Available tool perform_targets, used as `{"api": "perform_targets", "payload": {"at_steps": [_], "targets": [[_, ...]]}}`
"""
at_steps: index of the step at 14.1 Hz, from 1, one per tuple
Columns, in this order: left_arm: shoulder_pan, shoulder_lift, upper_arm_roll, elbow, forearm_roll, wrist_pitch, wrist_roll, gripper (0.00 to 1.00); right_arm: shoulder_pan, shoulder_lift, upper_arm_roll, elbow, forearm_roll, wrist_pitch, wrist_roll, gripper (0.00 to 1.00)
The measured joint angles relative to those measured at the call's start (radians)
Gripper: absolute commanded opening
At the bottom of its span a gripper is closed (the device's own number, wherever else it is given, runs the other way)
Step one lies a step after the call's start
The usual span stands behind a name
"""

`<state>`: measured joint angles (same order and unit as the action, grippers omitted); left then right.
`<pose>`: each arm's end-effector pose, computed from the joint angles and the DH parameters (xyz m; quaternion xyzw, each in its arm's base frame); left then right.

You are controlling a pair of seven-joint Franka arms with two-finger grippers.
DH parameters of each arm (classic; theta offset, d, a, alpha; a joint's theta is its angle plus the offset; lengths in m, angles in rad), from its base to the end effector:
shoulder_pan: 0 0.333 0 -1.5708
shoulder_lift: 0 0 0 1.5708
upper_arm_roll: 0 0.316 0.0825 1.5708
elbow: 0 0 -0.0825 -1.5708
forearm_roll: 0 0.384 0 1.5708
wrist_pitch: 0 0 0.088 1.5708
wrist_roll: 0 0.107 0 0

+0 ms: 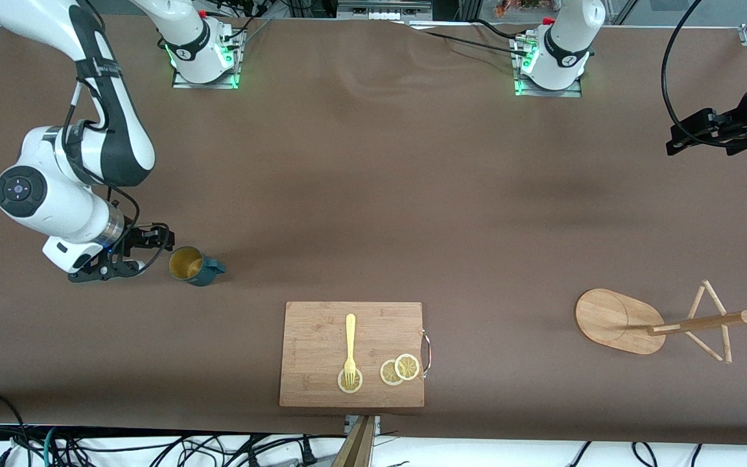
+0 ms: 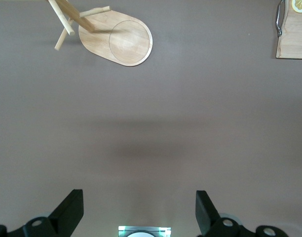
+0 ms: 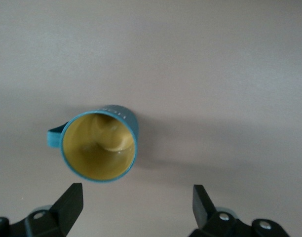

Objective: Pass cup and hang on rack
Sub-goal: 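Reach the right gripper down to the teal mug rim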

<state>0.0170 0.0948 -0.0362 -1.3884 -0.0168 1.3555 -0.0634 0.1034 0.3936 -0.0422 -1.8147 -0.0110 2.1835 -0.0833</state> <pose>0.5609 -0.0117 0.6383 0.9977 0.0208 -0.0641 0.0074 0.6391 0.0406 0.3220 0.9969 0.0769 -0.0124 0.0124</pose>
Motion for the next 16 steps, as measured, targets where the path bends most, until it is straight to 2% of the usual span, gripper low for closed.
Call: {"api": "perform_targets", "payload": {"at_steps": [7,9,12,16], "targets": [[0.000,0.000,0.000,0.000,-0.001,0.000,0.000,1.00,-0.003,0.111,0.000,0.010,0.012,0.087,0.002,0.83],[0.005,0.000,0.000,0.000,-0.001,0.000,0.000,1.00,-0.003,0.124,0.000,0.011,0.027,0.095,0.003,0.68],[0.014,0.005,0.004,0.000,-0.001,0.000,0.000,1.00,-0.003,0.146,0.000,0.012,0.065,0.111,0.002,0.26],[0.014,0.006,0.004,0.000,-0.001,0.001,0.000,1.00,-0.003,0.158,0.002,0.013,0.075,0.113,0.002,0.07]]}}
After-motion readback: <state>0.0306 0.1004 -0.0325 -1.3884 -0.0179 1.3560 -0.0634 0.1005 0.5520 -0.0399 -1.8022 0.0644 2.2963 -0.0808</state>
